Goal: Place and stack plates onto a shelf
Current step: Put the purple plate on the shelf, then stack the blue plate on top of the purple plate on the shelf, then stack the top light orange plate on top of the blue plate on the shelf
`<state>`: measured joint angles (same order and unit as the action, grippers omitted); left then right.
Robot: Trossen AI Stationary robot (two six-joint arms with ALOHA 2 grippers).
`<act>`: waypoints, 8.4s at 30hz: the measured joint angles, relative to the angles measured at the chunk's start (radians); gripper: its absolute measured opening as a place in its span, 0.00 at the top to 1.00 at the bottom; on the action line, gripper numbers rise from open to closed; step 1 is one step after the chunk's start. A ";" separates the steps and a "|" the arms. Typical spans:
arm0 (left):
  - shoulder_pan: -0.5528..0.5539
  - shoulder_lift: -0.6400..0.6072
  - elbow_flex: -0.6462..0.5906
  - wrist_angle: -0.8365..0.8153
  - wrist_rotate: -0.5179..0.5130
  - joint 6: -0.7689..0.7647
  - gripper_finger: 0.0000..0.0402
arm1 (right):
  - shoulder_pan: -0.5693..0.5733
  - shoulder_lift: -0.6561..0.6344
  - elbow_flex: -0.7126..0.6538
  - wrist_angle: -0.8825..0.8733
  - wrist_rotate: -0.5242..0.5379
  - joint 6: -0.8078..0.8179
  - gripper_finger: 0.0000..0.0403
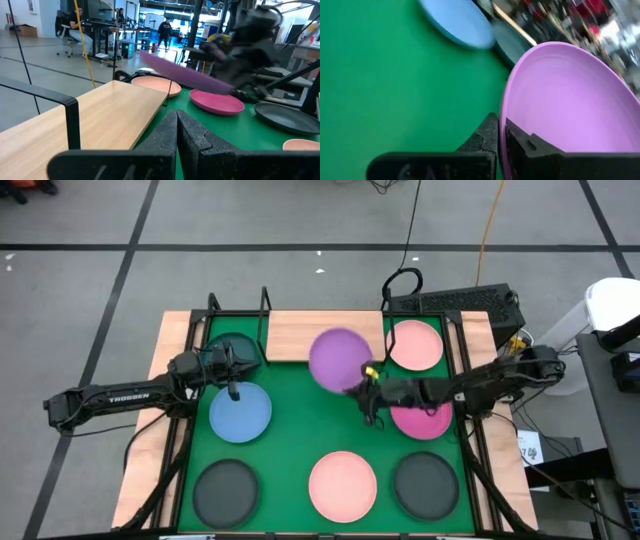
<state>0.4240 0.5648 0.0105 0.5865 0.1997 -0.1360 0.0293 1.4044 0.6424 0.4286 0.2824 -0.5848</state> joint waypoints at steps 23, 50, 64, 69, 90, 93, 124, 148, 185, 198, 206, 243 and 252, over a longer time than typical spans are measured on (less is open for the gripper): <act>0.000 0.000 0.000 0.000 0.000 0.000 0.99 | -0.362 0.165 0.367 -0.220 -0.341 0.024 1.00; 0.000 0.000 0.000 0.000 0.000 0.000 0.99 | -0.346 0.652 0.620 -0.100 -0.391 -0.011 0.97; 0.000 0.000 0.000 0.000 0.000 0.000 0.99 | -0.336 0.608 0.618 -0.096 -0.388 -0.001 0.64; 0.000 0.000 0.000 0.000 0.000 0.000 0.99 | -0.296 0.460 0.618 -0.158 -0.388 0.008 0.60; 0.000 0.000 0.000 0.001 0.000 -0.002 0.99 | 0.033 -0.350 -0.125 0.123 -0.359 0.284 0.63; 0.000 0.000 0.000 0.011 0.000 -0.024 0.99 | 0.047 -0.415 -0.237 0.230 -0.308 0.344 0.63; -0.427 0.346 0.798 -1.151 -0.407 -0.059 0.99 | 0.066 -0.530 -0.346 0.208 -0.306 0.360 0.63; -0.889 0.855 0.868 -1.364 -0.425 -0.745 0.90 | 0.066 -0.574 -0.346 0.210 -0.310 0.390 0.63; -0.887 1.029 1.035 -1.469 -0.354 -0.783 0.98 | 0.066 -0.574 -0.345 0.186 -0.310 0.421 0.63; -0.694 1.023 1.421 -1.629 -0.754 -0.096 0.98 | 0.066 -0.574 -0.345 0.187 -0.306 0.421 0.63; -0.358 1.024 1.400 -1.486 -0.637 0.198 0.98 | 0.066 -0.579 -0.345 0.187 -0.303 0.442 0.63; -0.138 1.232 1.386 -1.331 -0.429 0.396 0.88 | 0.066 -0.581 -0.345 0.165 -0.302 0.440 0.63; -0.181 1.165 1.471 -1.369 -0.459 0.359 0.88 | 0.066 -0.581 -0.345 0.159 -0.301 0.440 0.63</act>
<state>0.2430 1.7294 1.4814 -0.7823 -0.2595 0.2230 0.0953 0.8234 0.2970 0.5874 -0.0190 -0.1445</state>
